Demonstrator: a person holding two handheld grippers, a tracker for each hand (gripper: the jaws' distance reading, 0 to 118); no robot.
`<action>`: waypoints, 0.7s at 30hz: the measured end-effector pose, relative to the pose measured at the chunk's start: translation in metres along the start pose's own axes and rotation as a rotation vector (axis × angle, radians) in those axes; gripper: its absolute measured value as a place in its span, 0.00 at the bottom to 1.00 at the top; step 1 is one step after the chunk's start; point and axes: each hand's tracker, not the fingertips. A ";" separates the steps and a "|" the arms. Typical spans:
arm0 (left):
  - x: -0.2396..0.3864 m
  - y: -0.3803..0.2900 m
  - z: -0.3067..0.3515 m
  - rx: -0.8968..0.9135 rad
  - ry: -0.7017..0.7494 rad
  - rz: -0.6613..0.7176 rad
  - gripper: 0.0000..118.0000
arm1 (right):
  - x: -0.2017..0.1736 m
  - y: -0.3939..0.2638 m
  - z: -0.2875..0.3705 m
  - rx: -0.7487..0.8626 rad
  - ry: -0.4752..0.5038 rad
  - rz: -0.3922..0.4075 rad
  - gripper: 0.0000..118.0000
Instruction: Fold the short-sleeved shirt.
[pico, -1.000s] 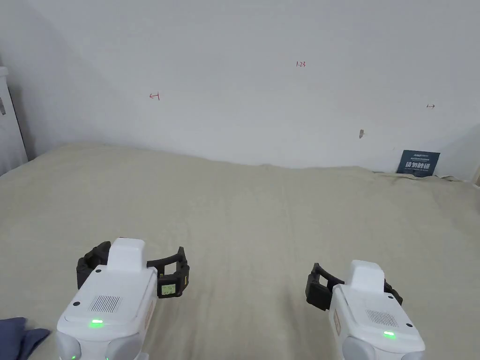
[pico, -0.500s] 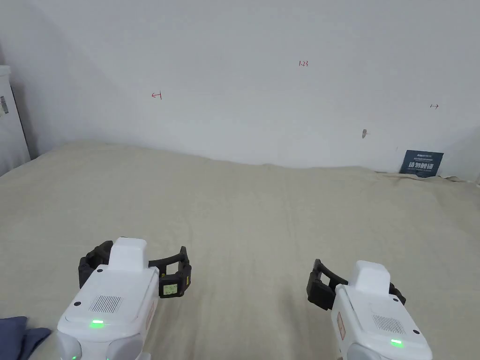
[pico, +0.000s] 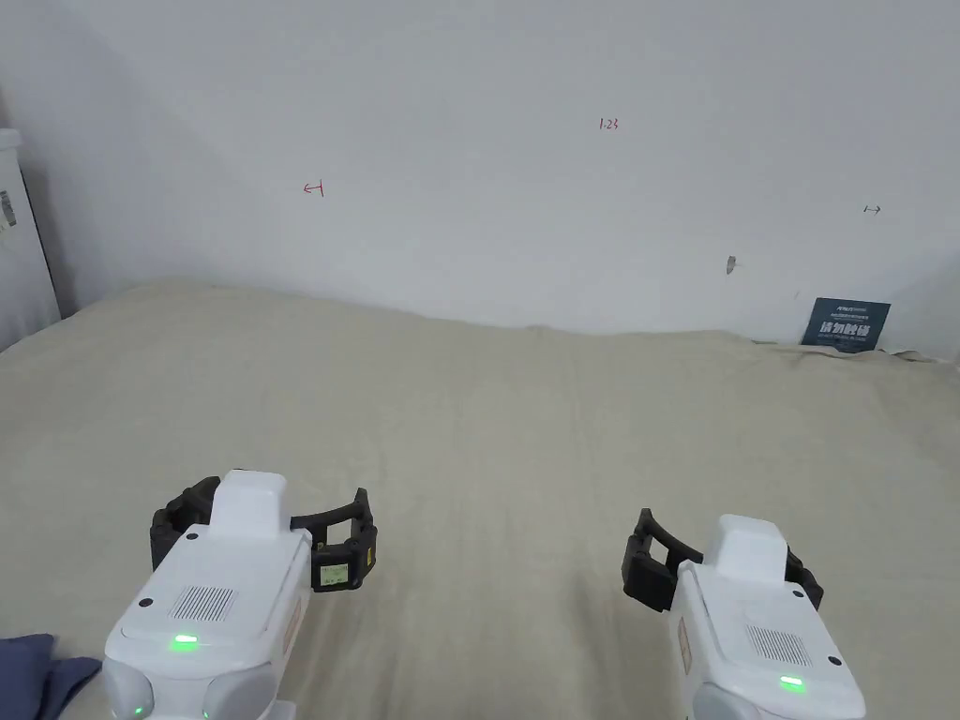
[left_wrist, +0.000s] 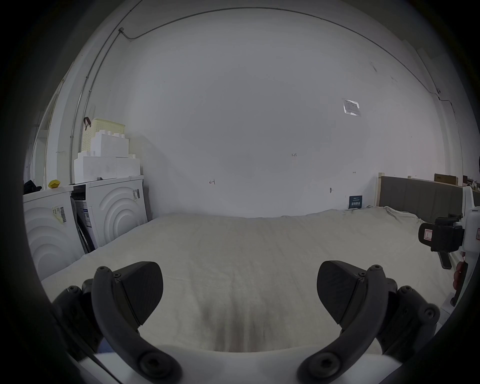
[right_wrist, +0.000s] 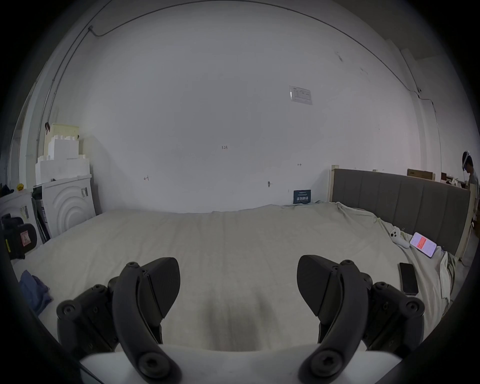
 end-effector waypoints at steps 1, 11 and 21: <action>0.000 0.000 -0.001 -0.002 -0.001 -0.002 1.00 | 0.001 0.000 -0.001 -0.005 -0.002 -0.009 0.81; 0.001 -0.001 -0.002 0.007 -0.003 -0.017 1.00 | 0.000 -0.002 -0.003 -0.017 -0.009 0.014 0.80; -0.002 -0.002 -0.007 0.004 -0.004 -0.010 1.00 | -0.003 -0.001 -0.002 0.017 0.015 0.037 0.80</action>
